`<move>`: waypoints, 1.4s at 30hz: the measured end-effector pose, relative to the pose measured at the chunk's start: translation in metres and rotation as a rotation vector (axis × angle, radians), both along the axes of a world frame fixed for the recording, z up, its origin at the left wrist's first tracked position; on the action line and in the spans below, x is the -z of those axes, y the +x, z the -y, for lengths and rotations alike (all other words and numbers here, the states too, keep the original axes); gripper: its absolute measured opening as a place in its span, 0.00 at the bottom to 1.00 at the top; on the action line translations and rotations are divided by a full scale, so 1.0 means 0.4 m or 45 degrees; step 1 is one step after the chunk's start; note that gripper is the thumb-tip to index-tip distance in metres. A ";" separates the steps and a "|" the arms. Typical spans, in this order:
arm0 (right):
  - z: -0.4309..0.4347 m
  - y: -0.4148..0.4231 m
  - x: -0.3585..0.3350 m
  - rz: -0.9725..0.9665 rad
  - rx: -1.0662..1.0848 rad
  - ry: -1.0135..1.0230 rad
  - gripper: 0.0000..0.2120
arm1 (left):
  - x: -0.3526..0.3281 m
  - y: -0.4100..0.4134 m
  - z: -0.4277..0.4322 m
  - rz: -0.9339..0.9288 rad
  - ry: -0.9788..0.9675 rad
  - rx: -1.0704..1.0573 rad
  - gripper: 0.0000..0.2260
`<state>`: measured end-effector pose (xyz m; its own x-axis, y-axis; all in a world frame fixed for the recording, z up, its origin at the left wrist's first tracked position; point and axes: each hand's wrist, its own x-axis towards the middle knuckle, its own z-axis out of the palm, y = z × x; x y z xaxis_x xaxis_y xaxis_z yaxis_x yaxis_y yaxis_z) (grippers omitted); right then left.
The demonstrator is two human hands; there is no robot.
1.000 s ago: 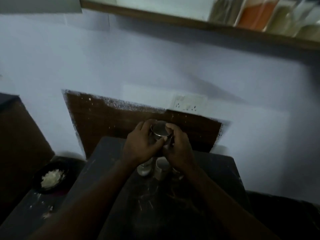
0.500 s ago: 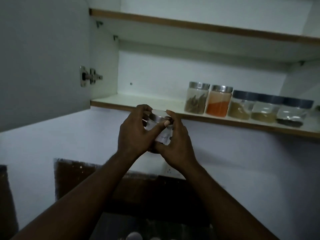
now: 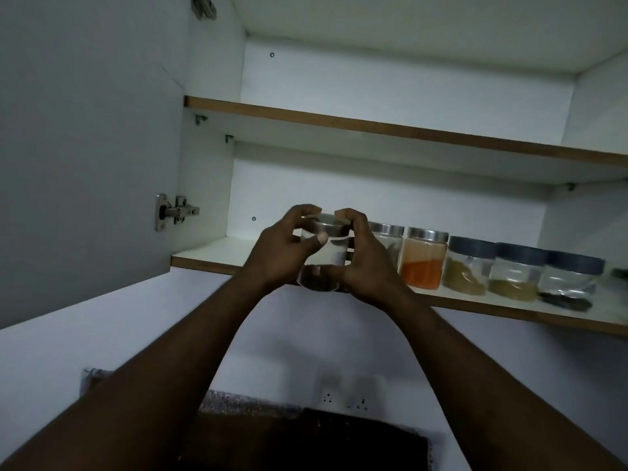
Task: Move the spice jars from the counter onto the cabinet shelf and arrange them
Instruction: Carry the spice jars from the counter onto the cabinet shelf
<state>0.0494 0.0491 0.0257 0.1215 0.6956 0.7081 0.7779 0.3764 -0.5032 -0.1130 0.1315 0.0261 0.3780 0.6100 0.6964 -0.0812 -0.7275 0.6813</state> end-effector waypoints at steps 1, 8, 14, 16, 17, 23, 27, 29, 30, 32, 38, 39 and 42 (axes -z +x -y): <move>-0.007 0.010 -0.003 0.014 0.011 -0.026 0.42 | 0.002 0.013 -0.008 -0.020 0.007 0.004 0.18; -0.063 0.052 -0.019 0.161 0.263 0.013 0.46 | -0.009 0.123 -0.081 -0.118 0.208 -0.320 0.23; -0.091 0.063 -0.013 0.397 0.576 -0.065 0.44 | -0.007 0.181 -0.129 -0.296 0.242 -0.417 0.29; -0.098 0.059 -0.010 0.427 0.648 -0.117 0.45 | -0.005 0.197 -0.138 -0.335 0.246 -0.453 0.31; -0.101 0.058 -0.009 0.433 0.667 -0.135 0.46 | -0.004 0.202 -0.141 -0.362 0.245 -0.458 0.33; -0.080 0.044 0.016 0.486 0.685 -0.063 0.47 | 0.023 0.193 -0.117 -0.423 0.184 -0.499 0.48; -0.040 0.023 0.084 0.484 0.568 0.283 0.26 | 0.102 0.157 -0.050 -0.080 0.378 -0.757 0.34; -0.021 0.010 0.146 0.449 0.462 0.377 0.19 | 0.164 0.137 -0.024 0.011 0.538 -0.806 0.23; -0.012 0.003 0.180 0.444 0.440 0.395 0.16 | 0.197 0.128 -0.015 0.024 0.584 -0.791 0.19; -0.003 -0.009 0.265 0.407 0.428 0.357 0.13 | 0.277 0.111 -0.002 -0.023 0.615 -0.739 0.14; 0.023 -0.024 0.555 0.306 0.419 -0.228 0.17 | 0.569 0.068 0.037 -0.430 0.365 -0.514 0.13; 0.028 -0.024 0.598 0.308 0.417 -0.327 0.17 | 0.613 0.062 0.040 -0.514 0.303 -0.485 0.14; 0.050 -0.026 0.732 0.349 0.364 -0.567 0.16 | 0.741 0.047 0.048 -0.832 0.180 -0.426 0.18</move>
<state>0.0389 0.0290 -0.2671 0.2016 0.8993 0.3881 0.9413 -0.0683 -0.3307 -0.0940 0.1122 -0.2702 0.5517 0.6866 0.4735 0.5493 -0.7263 0.4131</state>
